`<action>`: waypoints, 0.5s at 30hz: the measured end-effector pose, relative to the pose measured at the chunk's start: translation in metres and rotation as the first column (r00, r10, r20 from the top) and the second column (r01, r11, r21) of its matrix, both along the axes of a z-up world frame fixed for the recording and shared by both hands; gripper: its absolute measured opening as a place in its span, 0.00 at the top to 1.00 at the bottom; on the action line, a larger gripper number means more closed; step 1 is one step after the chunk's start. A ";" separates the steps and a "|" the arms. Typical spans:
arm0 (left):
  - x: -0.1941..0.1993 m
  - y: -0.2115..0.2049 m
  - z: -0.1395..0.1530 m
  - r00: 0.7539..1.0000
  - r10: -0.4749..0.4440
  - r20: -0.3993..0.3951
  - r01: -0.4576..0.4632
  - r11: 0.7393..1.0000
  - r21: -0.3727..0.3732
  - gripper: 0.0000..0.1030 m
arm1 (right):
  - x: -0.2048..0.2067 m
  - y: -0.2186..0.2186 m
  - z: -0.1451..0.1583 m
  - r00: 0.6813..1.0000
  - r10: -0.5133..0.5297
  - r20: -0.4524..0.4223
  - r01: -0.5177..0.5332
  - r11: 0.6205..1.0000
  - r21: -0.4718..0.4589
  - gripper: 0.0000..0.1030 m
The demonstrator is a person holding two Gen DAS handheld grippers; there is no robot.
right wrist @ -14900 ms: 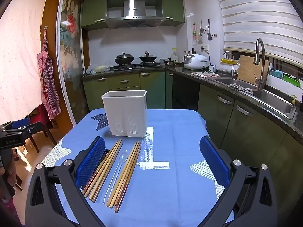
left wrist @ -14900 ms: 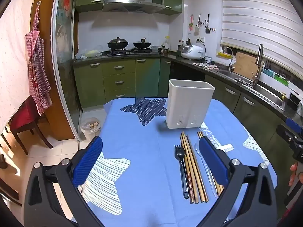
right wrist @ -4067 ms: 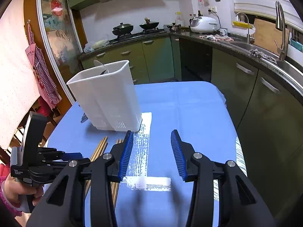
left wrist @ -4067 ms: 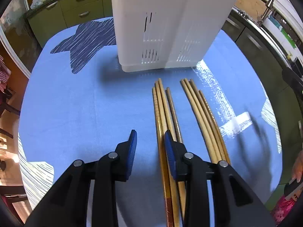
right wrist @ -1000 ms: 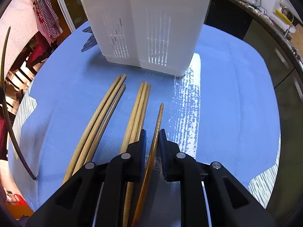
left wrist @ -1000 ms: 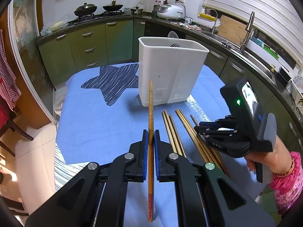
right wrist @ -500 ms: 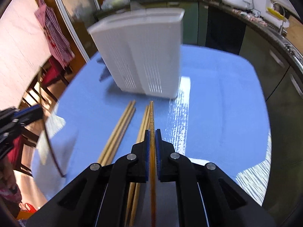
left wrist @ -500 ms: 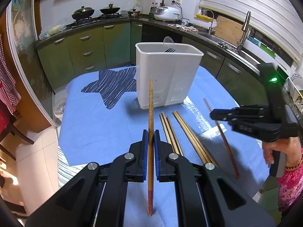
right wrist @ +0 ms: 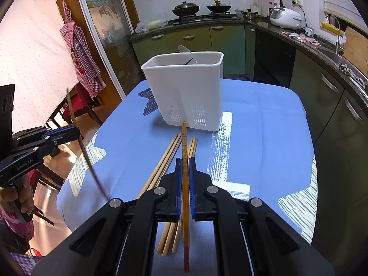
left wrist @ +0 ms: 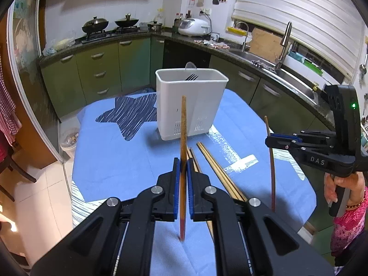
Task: Organize utensils
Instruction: 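Insert the chopstick into the holder with the left tool while the right tool carries its chopstick over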
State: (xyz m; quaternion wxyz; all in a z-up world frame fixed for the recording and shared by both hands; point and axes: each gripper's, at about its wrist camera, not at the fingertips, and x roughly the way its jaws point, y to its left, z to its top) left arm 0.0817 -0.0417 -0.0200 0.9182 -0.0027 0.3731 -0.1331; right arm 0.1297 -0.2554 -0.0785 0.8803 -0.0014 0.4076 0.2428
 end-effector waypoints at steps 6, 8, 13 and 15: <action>-0.008 0.002 0.010 0.999 0.000 0.034 0.000 1.000 0.001 0.94 | -0.012 -0.004 0.012 0.999 0.002 0.033 -0.002 1.000 0.013 0.94; -0.008 0.003 0.013 0.999 0.000 0.041 0.000 1.000 -0.002 0.94 | -0.015 -0.004 0.016 0.999 0.005 0.045 -0.005 1.000 0.014 0.94; -0.006 0.003 0.019 0.998 -0.002 0.059 0.002 1.000 -0.006 0.94 | -0.015 -0.006 0.025 0.998 0.002 0.068 -0.004 1.000 0.026 0.94; -0.004 0.003 0.023 0.998 -0.002 0.066 0.002 1.000 -0.009 0.94 | -0.013 -0.007 0.034 0.997 -0.002 0.083 0.000 0.999 0.032 0.94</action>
